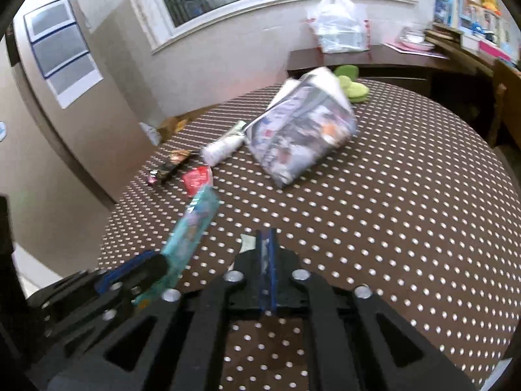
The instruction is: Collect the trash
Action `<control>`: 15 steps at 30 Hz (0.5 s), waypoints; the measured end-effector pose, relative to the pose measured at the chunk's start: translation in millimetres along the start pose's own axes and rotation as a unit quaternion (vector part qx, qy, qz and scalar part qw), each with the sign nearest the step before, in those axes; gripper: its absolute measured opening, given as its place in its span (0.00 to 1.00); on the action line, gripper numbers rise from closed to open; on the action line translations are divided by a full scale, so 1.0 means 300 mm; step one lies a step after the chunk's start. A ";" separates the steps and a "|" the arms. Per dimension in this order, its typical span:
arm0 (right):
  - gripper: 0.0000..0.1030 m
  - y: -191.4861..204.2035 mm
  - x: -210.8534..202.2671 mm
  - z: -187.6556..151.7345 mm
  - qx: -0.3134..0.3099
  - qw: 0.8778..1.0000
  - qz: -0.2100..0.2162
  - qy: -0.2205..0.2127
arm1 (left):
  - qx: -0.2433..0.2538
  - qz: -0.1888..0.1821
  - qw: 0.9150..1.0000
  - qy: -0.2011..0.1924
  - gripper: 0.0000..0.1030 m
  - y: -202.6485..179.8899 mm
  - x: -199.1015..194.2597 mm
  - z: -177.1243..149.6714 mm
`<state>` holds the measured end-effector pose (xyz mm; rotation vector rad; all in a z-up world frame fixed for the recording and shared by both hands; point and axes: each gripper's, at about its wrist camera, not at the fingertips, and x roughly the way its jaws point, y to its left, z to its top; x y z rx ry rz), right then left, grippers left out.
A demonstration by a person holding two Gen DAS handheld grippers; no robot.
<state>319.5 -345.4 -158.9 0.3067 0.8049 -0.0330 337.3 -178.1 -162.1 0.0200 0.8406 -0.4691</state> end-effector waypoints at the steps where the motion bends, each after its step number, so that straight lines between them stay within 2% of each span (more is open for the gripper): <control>1: 0.49 0.000 -0.005 -0.006 0.003 1.000 -0.007 -0.001 | -0.005 -0.005 1.000 0.002 0.08 0.007 -0.007 -0.011; 6: 0.50 0.045 -0.060 -0.059 -0.024 0.998 -0.049 -0.014 | 0.002 0.012 1.000 0.000 0.09 0.012 -0.027 -0.045; 15: 0.50 0.088 -0.009 -0.130 -0.032 0.998 -0.041 0.018 | -0.026 0.013 1.000 0.002 0.13 0.063 -0.026 -0.080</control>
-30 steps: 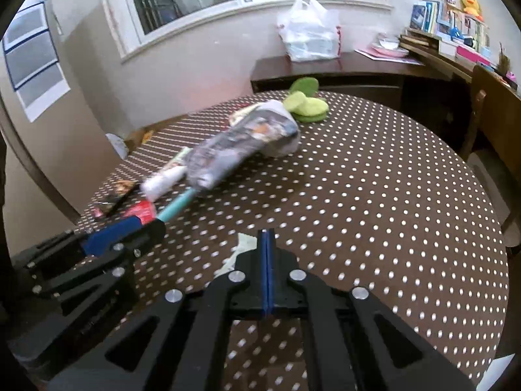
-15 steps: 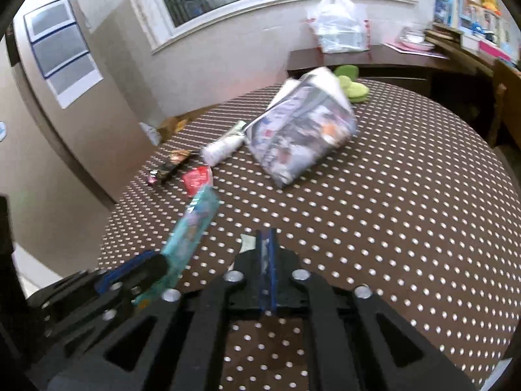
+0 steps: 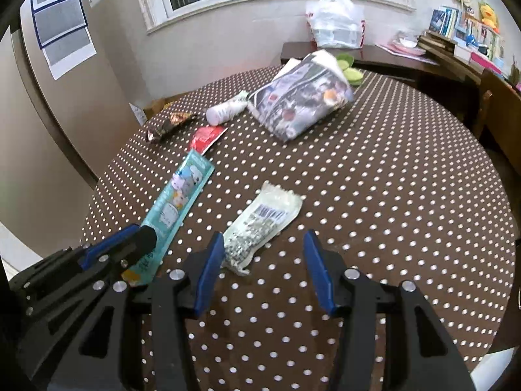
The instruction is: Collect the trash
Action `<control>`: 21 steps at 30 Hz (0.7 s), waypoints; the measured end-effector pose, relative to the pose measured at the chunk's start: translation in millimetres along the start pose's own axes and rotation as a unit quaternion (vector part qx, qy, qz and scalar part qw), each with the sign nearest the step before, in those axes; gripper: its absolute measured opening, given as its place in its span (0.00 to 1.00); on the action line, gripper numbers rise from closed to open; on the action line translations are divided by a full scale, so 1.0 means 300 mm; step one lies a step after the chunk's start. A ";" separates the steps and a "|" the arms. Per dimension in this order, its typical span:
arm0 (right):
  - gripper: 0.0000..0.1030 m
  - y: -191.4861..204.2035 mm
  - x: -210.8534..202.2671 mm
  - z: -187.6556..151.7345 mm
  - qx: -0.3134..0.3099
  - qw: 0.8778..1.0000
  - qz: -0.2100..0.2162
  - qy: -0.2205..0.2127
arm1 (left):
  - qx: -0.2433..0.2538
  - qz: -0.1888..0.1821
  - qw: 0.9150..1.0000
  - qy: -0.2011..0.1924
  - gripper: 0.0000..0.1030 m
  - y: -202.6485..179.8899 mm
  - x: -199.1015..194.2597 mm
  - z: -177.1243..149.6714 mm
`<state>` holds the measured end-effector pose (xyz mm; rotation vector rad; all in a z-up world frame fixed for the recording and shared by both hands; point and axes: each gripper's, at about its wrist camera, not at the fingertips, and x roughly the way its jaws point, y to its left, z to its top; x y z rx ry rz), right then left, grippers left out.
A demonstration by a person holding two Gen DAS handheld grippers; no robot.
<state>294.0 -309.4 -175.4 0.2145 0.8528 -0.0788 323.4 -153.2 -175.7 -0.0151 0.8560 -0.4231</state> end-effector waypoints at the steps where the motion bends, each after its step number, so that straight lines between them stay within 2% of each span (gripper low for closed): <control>1: 0.46 0.004 0.005 0.000 -0.003 1.000 0.000 0.001 | -0.004 0.000 1.000 0.003 0.15 0.008 0.005 -0.002; 3: 0.32 0.019 0.017 0.005 -0.014 1.000 0.003 0.005 | -0.010 -0.004 1.000 0.010 0.20 0.016 0.019 -0.008; 4: 0.21 0.024 0.020 0.008 -0.017 1.000 0.004 0.009 | -0.012 -0.007 1.000 0.013 0.21 0.018 0.025 -0.012; 5: 0.18 0.031 0.022 0.011 -0.018 1.000 0.013 0.013 | -0.011 -0.008 1.000 0.009 0.22 0.015 0.025 -0.014; 7: 0.16 0.035 0.022 0.013 -0.020 1.000 0.013 0.012 | -0.006 -0.010 1.000 0.011 0.22 0.011 0.026 -0.010; 9: 0.16 0.026 0.021 0.015 -0.017 1.000 0.022 0.008 | -0.011 -0.020 1.000 0.011 0.14 0.013 0.026 -0.010; 13: 0.14 0.014 0.000 0.006 -0.013 0.999 0.029 -0.001 | -0.016 -0.033 0.999 -0.003 0.07 0.006 0.005 -0.016; 21: 0.14 0.026 -0.096 0.005 -0.014 0.998 0.051 -0.029 | -0.026 -0.054 0.997 -0.047 0.07 0.000 -0.089 -0.018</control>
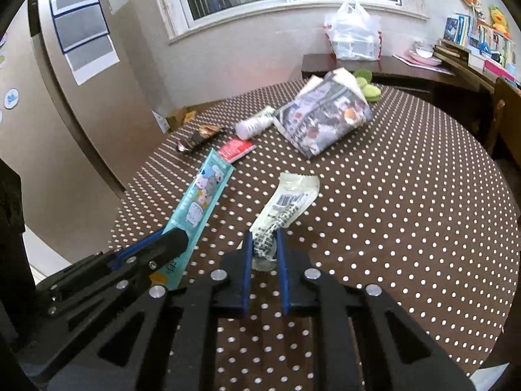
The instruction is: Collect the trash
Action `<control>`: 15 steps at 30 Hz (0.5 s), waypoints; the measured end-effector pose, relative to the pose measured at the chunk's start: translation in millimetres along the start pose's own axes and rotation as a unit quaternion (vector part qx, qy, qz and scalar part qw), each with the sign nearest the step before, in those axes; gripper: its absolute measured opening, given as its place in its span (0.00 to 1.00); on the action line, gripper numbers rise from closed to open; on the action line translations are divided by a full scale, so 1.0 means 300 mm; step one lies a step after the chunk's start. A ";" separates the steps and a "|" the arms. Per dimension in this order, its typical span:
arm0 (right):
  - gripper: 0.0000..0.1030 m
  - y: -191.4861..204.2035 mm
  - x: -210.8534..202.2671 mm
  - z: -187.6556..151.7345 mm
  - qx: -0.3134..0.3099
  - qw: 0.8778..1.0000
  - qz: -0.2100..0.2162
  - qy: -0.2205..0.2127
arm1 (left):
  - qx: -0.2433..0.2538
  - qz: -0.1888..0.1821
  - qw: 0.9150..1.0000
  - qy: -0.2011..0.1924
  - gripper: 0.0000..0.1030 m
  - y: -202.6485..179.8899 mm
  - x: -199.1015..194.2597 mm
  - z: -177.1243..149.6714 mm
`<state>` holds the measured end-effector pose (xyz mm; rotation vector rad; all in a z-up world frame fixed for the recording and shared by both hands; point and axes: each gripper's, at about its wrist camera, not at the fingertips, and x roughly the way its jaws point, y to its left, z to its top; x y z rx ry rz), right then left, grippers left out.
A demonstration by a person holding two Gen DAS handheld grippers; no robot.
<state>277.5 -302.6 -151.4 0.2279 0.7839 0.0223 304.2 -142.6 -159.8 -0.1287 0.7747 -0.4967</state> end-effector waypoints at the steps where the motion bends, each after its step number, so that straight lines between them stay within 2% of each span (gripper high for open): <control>1: 0.14 0.007 -0.012 0.001 -0.001 1.000 0.004 -0.003 | -0.001 0.000 1.000 -0.006 0.07 0.003 -0.015 0.002; 6: 0.14 0.090 -0.060 0.014 -0.021 0.999 0.032 -0.015 | -0.016 0.013 0.999 -0.034 0.07 0.051 -0.106 0.011; 15: 0.14 0.338 -0.047 -0.004 -0.069 0.993 0.090 -0.012 | -0.067 0.086 0.992 -0.064 0.07 0.266 -0.257 -0.031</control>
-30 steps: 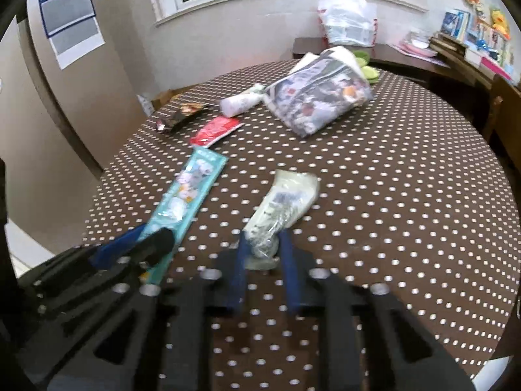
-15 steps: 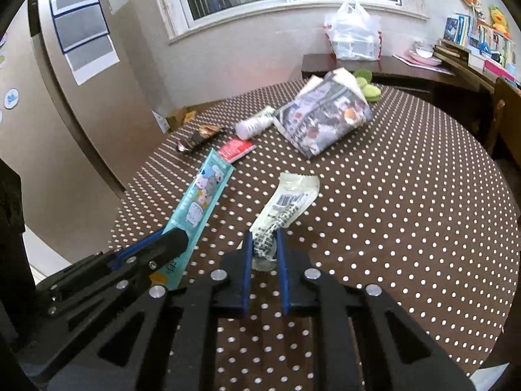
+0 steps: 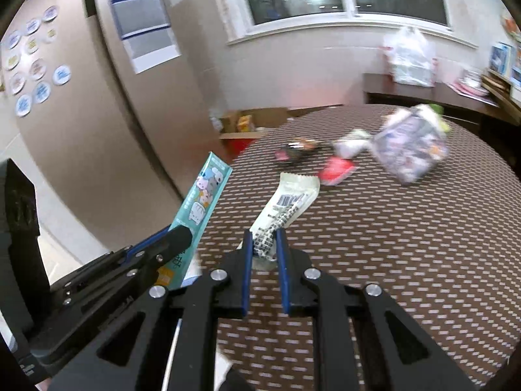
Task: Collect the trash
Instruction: 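Carry the wrapper in the right tool and the tube in the left tool, drop both into the bin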
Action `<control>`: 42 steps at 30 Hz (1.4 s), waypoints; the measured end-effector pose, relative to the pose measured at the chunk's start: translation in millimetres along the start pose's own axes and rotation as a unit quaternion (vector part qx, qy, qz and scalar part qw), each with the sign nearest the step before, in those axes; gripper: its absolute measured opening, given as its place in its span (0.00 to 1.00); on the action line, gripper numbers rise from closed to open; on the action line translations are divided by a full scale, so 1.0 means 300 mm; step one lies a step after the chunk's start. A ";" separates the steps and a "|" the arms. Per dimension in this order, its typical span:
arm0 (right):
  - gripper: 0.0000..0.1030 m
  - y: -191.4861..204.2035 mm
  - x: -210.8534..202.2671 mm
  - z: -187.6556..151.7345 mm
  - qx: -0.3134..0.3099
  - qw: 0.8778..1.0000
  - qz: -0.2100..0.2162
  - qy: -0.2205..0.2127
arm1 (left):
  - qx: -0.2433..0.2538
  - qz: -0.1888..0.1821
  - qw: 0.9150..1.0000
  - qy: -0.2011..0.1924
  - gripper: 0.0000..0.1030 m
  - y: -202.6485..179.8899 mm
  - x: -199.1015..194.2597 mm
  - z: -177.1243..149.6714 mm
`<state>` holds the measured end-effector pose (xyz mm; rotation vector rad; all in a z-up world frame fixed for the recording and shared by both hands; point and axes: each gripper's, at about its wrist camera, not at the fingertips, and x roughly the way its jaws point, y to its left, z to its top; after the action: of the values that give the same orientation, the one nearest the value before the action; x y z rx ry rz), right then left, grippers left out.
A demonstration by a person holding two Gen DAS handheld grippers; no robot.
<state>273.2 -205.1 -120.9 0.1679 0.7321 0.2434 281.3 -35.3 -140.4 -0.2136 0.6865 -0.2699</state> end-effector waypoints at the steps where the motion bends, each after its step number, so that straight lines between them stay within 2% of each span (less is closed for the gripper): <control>1: 0.14 0.044 0.017 -0.003 -0.009 1.000 0.011 0.002 | -0.006 0.011 1.000 -0.003 0.07 0.039 -0.016 -0.003; 6: 0.14 0.232 0.104 -0.026 -0.045 0.997 0.063 0.024 | -0.038 0.052 0.998 -0.010 0.07 0.231 -0.072 -0.023; 11: 0.14 0.412 0.205 -0.072 -0.075 0.990 0.108 0.052 | -0.103 0.104 0.989 -0.008 0.07 0.468 -0.099 -0.073; 16: 0.14 0.563 0.323 -0.107 -0.102 0.983 0.129 0.082 | -0.149 0.150 0.977 0.007 0.07 0.665 -0.097 -0.124; 25: 0.14 0.785 0.544 -0.186 -0.135 0.971 0.153 0.125 | -0.184 0.212 0.959 0.026 0.07 0.888 -0.075 -0.183; 28: 0.17 0.815 0.614 -0.199 -0.135 0.970 0.152 0.132 | -0.193 0.231 0.953 0.032 0.07 0.941 -0.056 -0.197; 30: 0.31 0.838 0.661 -0.216 -0.140 0.970 0.149 0.131 | -0.201 0.238 0.949 0.038 0.07 0.980 -0.039 -0.206; 31: 0.43 0.848 0.686 -0.227 -0.147 0.971 0.135 0.130 | -0.206 0.240 0.948 0.042 0.07 0.998 -0.031 -0.211; 32: 0.46 0.851 0.698 -0.235 -0.150 0.972 0.125 0.132 | -0.209 0.240 0.947 0.046 0.07 1.013 -0.027 -0.214; 35: 0.46 0.841 0.739 -0.259 -0.150 0.971 0.119 0.145 | -0.214 0.238 0.946 0.053 0.07 1.029 -0.007 -0.223; 42: 0.46 0.801 0.739 -0.265 -0.144 0.973 0.111 0.143 | -0.212 0.226 0.948 0.070 0.07 1.049 0.052 -0.245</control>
<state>339.8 91.9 -264.0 -0.0654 0.9556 0.5936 300.1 248.9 -293.7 -0.4422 0.9104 0.3110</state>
